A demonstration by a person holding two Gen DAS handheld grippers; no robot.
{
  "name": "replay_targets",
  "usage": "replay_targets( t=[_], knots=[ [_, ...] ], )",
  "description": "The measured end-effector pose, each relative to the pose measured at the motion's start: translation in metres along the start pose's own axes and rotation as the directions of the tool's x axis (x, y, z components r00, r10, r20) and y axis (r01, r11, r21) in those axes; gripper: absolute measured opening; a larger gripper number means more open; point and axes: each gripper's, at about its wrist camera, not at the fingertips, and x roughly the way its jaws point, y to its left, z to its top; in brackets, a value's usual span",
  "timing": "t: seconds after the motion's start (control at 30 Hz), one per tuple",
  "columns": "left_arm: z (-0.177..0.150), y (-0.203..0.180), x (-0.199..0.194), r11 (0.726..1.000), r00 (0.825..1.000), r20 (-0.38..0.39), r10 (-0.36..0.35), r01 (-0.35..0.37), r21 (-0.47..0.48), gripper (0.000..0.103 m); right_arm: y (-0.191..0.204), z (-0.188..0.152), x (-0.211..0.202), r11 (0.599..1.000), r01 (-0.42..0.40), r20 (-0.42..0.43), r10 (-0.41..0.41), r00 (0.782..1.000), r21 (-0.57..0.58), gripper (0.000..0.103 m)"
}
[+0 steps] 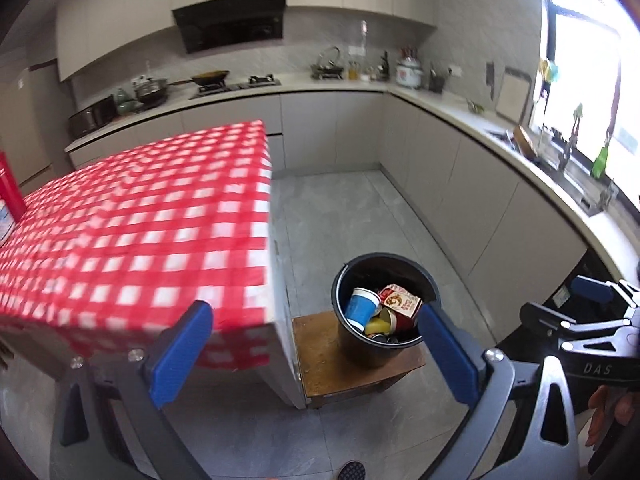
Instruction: Collect trash
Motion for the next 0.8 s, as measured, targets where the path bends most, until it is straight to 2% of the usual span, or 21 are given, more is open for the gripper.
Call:
replay_targets(
  t=[0.1, 0.27, 0.8],
  knots=[
    [-0.001, 0.005, -0.023, 1.000, 0.999, 0.038, 0.000, 0.000, -0.018, 0.103, 0.012, -0.003, -0.027, 1.000, -0.005, 0.041, 0.006, 0.999, -0.014, 0.103],
    [-0.003, 0.010, -0.037, 1.000, 0.997, 0.076, -0.008, 0.010, -0.024, 0.103, 0.021, -0.009, -0.048, 1.000, 0.000, 0.067, 0.001, 0.998, -0.015, 0.103],
    [-0.011, 0.011, -0.057, 1.000, 0.994, 0.113, -0.005, 0.007, -0.019, 0.103, 0.016, -0.011, -0.069, 1.000, -0.014, 0.097, 0.015, 0.995, -0.013, 0.103]
  ],
)
